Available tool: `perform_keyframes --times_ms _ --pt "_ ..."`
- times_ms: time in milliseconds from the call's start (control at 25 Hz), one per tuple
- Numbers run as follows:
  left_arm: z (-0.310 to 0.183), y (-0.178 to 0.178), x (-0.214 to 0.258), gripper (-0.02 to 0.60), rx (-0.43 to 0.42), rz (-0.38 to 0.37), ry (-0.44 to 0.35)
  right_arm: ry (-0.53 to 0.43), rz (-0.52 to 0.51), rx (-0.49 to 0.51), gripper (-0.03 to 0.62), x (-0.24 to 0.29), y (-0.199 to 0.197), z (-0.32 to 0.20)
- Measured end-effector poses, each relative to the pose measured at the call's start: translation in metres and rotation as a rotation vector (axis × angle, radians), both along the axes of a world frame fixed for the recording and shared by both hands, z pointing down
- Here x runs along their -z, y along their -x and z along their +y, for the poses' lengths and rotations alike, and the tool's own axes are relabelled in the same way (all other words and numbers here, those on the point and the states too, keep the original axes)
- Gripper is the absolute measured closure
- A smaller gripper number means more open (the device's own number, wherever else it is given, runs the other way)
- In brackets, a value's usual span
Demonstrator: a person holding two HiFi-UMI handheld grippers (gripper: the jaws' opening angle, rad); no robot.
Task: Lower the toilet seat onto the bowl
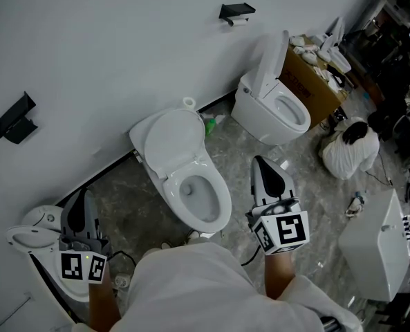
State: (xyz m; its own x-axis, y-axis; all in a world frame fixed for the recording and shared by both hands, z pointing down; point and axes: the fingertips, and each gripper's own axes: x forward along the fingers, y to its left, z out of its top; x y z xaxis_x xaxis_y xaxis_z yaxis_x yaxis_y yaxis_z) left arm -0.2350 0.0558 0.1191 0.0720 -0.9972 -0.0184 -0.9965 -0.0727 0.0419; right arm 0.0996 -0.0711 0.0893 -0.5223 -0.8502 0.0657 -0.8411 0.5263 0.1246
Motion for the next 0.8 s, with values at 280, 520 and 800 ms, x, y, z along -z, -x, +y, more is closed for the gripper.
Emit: perform_keyframes --times_ms 280,520,800 --pt "0.003 -0.004 -0.004 0.588 -0.037 0.0 0.012 -0.001 0.029 -0.002 0.595 0.0 0.007 0.013" --pt "0.009 -0.005 -0.005 0.588 -0.042 0.004 0.005 -0.004 0.04 0.007 0.595 0.0 0.01 0.021" --pt "0.007 -0.01 -0.008 0.588 -0.045 0.01 0.006 -0.013 0.04 0.013 0.595 0.002 0.01 0.022"
